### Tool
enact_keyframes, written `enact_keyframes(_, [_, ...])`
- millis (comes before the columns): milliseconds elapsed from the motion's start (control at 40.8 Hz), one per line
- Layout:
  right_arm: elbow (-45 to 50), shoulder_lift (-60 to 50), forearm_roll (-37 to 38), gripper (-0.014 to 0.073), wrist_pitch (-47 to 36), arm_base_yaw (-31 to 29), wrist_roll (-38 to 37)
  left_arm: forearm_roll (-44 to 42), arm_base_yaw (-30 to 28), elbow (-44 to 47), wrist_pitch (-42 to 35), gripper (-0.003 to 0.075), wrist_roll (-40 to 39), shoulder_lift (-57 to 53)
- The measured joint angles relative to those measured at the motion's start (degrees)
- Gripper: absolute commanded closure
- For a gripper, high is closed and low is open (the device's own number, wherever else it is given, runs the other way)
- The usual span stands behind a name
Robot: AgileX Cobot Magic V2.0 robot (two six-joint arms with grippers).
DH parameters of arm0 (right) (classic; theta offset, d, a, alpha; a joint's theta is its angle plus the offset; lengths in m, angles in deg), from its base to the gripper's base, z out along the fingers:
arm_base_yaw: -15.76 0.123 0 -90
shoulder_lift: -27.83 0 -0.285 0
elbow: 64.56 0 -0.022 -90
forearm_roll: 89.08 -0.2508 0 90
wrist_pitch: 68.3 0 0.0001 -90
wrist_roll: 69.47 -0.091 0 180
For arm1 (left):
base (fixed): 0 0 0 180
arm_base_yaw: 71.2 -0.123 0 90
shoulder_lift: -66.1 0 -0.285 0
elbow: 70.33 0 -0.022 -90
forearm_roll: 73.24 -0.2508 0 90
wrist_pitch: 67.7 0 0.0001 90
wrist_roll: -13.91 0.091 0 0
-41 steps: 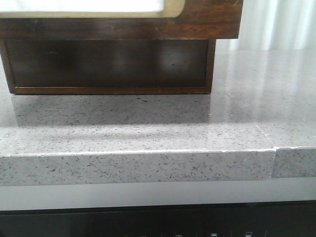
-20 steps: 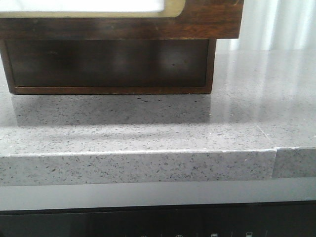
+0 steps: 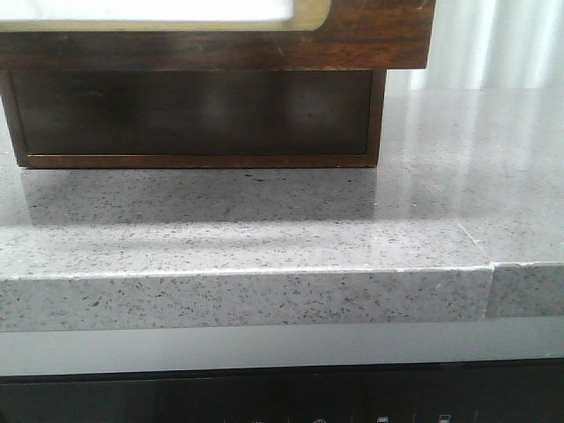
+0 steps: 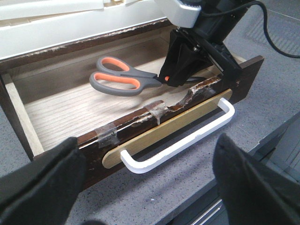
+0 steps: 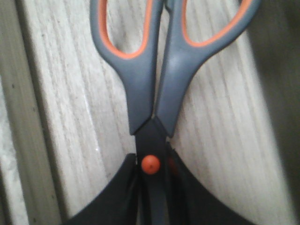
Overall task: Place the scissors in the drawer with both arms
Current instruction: 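Carry the scissors with the right gripper over the open drawer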
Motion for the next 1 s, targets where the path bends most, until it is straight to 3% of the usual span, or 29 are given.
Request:
enact_keyframes(98, [0.0,0.1,0.3,0.0281,0.1,0.0,0.1,0.0,0.0,0.0,0.0,0.0177,0.0,0.0])
enact_keyframes(171, [0.0,0.1,0.3,0.0236,0.1,0.0,0.1,0.0,0.0,0.0,0.0,0.0176,0.0,0.0])
enact_keyframes(686, [0.0,-2.4,0.3,0.0251,0.1,0.0,-3.3,0.0,0.0,0.0,0.0,0.0177,0.0,0.0])
enact_keyframes(833, [0.0,-6.4,1.6,0.0251,0.1,0.0,-9.5,0.0,0.0,0.0,0.0,0.0177,0.0,0.0])
enact_keyframes(1004, [0.0,-13.0,4.5,0.0251,0.5,0.0,-23.6,0.0,0.0,0.0,0.0,0.0177,0.0,0.0])
